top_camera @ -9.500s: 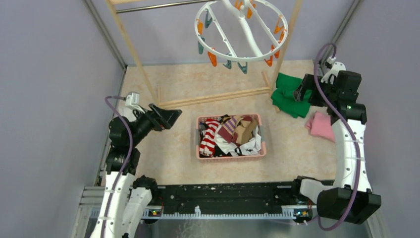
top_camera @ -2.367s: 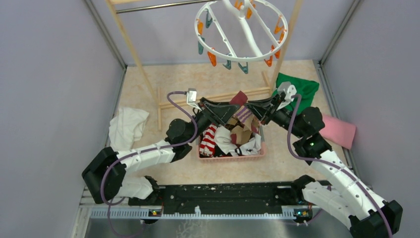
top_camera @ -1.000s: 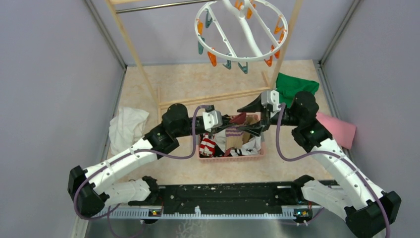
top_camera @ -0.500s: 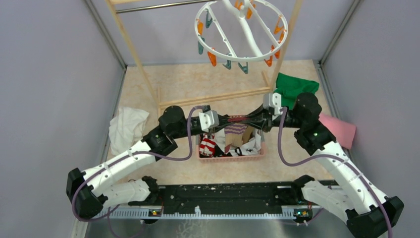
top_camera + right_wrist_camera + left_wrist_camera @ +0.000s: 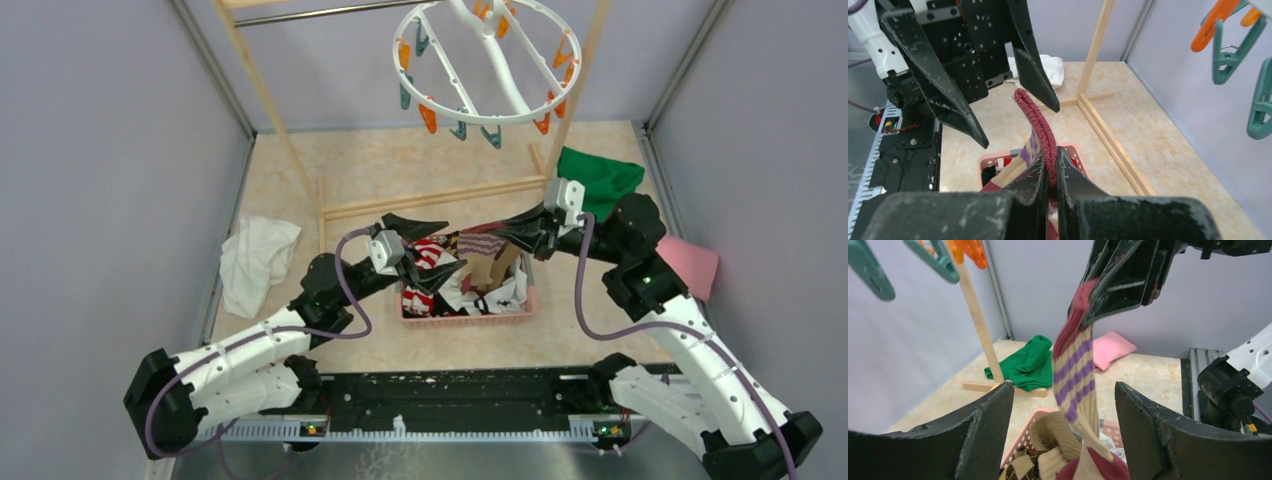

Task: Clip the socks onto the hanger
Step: Pick up the sock from the bin.

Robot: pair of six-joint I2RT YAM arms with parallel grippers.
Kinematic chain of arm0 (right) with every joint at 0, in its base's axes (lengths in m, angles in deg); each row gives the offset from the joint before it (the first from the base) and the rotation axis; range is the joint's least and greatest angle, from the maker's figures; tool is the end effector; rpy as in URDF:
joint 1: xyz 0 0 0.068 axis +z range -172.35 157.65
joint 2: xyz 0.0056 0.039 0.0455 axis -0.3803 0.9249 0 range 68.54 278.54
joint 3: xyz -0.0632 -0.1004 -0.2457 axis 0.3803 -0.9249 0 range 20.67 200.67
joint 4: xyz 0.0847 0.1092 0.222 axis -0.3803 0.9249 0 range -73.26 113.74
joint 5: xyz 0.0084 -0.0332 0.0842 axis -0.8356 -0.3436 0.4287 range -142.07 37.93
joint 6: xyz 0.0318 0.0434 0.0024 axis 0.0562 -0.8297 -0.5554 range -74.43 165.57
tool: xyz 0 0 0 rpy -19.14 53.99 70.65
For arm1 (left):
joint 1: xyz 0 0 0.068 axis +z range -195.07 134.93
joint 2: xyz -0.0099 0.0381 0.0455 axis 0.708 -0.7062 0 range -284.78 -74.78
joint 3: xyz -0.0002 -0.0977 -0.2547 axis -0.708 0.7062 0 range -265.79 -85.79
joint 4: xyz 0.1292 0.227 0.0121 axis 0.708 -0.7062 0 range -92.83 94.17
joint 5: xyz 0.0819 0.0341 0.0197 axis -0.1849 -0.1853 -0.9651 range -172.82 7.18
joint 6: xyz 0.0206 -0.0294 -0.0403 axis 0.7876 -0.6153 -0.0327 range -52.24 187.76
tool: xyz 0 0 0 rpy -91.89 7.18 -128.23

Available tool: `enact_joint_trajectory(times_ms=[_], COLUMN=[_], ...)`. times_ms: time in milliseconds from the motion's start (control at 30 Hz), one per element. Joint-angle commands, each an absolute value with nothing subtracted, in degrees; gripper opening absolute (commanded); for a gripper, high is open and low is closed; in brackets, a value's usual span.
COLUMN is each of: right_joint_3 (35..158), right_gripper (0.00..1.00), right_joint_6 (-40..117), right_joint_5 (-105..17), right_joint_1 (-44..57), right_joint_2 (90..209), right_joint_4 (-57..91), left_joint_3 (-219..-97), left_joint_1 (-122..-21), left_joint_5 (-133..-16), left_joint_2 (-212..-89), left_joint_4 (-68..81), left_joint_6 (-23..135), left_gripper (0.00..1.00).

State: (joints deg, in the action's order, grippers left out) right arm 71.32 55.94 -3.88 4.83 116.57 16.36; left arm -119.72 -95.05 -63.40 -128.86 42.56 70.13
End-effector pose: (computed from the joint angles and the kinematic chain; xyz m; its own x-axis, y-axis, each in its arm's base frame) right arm 0.1508 0.1072 0.3861 0.2200 -0.0220 -0.9752 -0.9424 0.2533 -0.2183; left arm 0.1312 -0.1746 0.3328 0.2396 -0.2245 -0.9446 0.9161 0.3743 0.1434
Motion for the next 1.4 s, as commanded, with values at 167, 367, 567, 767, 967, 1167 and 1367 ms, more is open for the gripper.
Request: enact_joint_trajectory(times_ms=[167, 367, 567, 767, 967, 1167, 1367], right_joint_3=[70.9, 70.7, 70.6, 70.5, 70.5, 70.5, 70.6], right_gripper=[0.0, 0.0, 0.0, 0.0, 0.0, 0.0, 0.13], right_joint_6=[53.8, 54.0, 53.6, 52.8, 52.4, 52.4, 52.4], right_joint_5=[-6.1, -6.3, -6.5, -6.8, -6.5, -6.6, -8.2], right_joint_1=[4.9, 4.9, 4.9, 4.9, 4.8, 4.9, 4.9], right_joint_2=[115.1, 115.1, 115.2, 115.2, 115.5, 115.5, 114.9], right_joint_4=[12.4, 12.3, 11.7, 10.9, 10.5, 10.7, 11.2], left_joint_3=[-119.9, -122.7, -123.5, -123.3, -123.2, -123.6, -123.1], left_joint_1=[-95.1, -95.1, -95.1, -95.1, -95.1, -95.1, -95.1], left_joint_5=[-67.0, -66.8, -64.1, -62.1, -60.8, -59.8, -62.0], left_joint_2=[-133.8, -138.2, -140.3, -141.9, -143.0, -143.7, -143.0], left_joint_4=[61.7, 64.6, 67.4, 70.5, 73.1, 74.1, 73.3], left_joint_6=[63.1, 63.0, 60.7, 58.7, 57.5, 56.7, 57.7], left_gripper=[0.8, 0.72, 0.58, 0.45, 0.41, 0.0, 0.0])
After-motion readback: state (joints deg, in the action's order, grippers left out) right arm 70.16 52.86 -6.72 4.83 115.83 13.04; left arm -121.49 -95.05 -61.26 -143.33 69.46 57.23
